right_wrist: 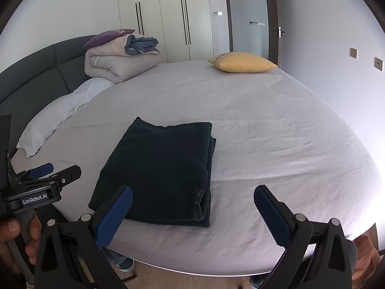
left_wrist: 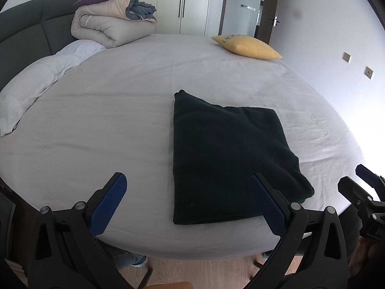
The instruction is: Fold small clothes
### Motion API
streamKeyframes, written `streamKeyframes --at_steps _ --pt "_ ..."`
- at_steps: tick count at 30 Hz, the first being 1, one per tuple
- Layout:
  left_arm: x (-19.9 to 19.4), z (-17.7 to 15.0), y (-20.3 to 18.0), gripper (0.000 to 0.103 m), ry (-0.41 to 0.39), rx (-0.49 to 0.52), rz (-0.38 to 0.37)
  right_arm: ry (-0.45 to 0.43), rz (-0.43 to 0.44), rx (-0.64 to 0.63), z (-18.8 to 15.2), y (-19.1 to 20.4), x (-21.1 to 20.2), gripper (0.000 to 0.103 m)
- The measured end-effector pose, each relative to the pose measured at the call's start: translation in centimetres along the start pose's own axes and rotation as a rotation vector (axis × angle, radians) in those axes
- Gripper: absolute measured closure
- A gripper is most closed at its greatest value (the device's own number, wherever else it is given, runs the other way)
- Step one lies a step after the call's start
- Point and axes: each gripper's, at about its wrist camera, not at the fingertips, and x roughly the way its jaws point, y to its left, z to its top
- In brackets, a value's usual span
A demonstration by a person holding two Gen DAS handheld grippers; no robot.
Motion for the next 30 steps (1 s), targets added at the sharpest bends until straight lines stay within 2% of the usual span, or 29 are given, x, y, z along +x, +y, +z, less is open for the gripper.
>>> streamKeyframes --at_steps 30 --pt "0.93 -0.88 -0.18 0.0 0.025 -0.007 0.011 0.022 -0.004 0.014 -0.75 -0.21 0.52 0.0"
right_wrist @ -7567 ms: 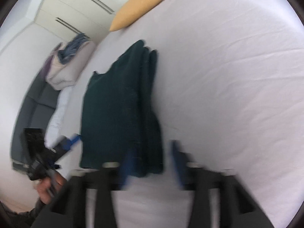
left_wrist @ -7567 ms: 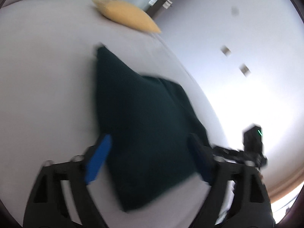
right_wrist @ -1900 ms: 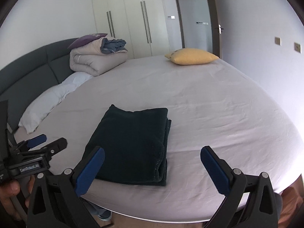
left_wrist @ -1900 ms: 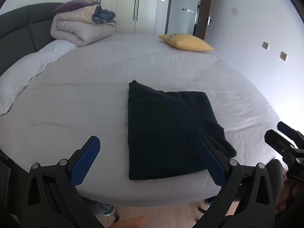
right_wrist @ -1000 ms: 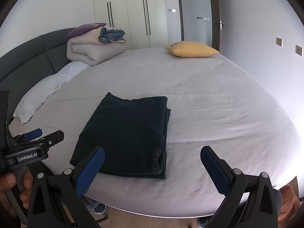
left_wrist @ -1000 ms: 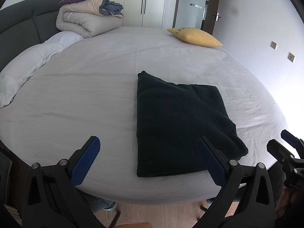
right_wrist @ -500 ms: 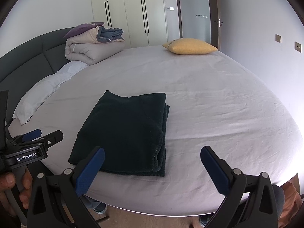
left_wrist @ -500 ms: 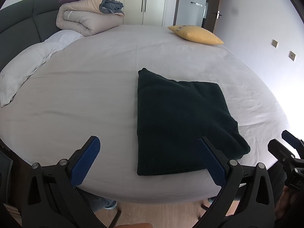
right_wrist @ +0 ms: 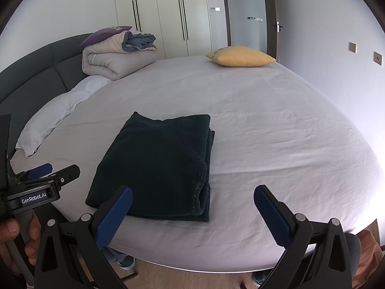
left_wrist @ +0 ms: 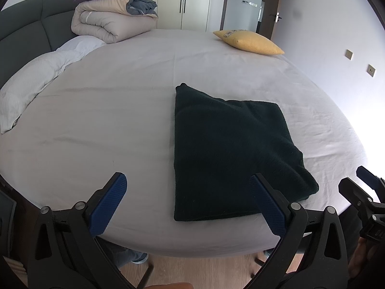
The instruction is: Fold small clothes
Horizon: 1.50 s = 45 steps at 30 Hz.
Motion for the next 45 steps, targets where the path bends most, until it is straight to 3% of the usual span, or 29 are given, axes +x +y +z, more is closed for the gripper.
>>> streamKeyframes --at_steps 45 --pt "0.33 -0.36 0.68 0.0 0.014 -0.003 0.002 0.025 0.007 0.0 -0.73 0.12 0.5 0.0"
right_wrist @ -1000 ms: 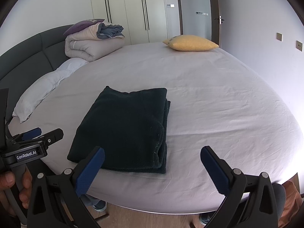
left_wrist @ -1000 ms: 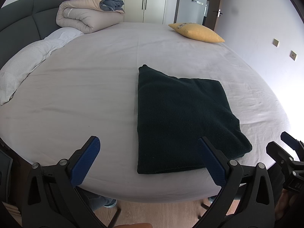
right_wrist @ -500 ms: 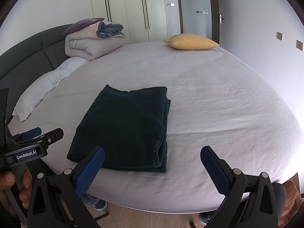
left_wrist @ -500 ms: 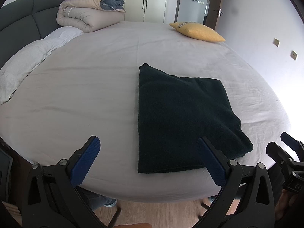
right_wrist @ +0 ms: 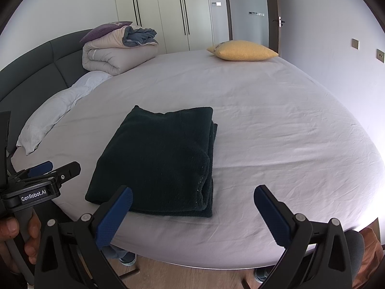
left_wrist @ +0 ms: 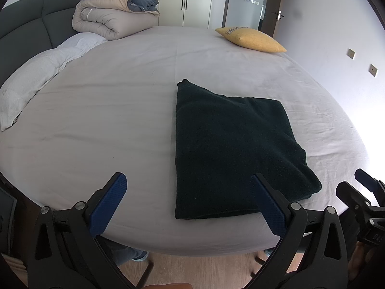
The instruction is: Fold small clothes
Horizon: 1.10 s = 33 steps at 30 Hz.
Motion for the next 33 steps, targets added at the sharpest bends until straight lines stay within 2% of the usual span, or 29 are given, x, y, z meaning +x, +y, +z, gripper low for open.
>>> streamKeyframes --at_steps 33 --pt "0.21 0.26 0.19 0.0 0.004 0.009 0.005 0.01 0.005 -0.001 -0.18 -0.29 0.26 0.0"
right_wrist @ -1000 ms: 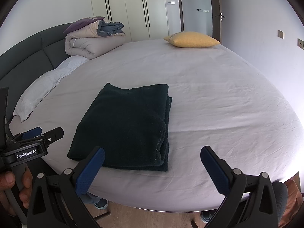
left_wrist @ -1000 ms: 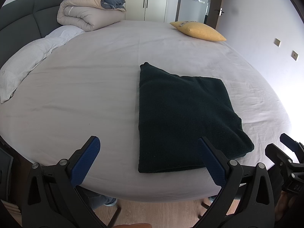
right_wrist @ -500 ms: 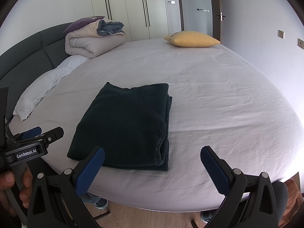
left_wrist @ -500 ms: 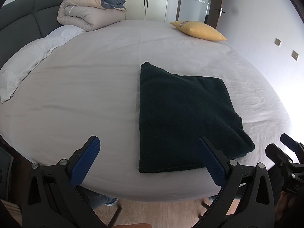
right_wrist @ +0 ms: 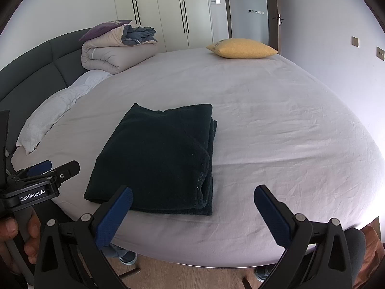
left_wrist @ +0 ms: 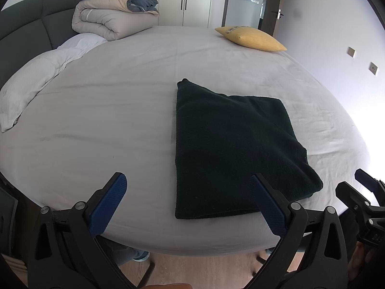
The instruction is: Fold small clothes
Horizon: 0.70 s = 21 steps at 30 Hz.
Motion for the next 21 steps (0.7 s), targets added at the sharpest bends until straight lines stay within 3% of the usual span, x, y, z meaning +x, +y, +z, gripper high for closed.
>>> streamKeyframes --at_steps 21 --pt "0.0 0.03 0.06 0.0 0.001 0.0 0.0 0.008 0.002 0.004 -0.33 -0.04 0.03 0.0"
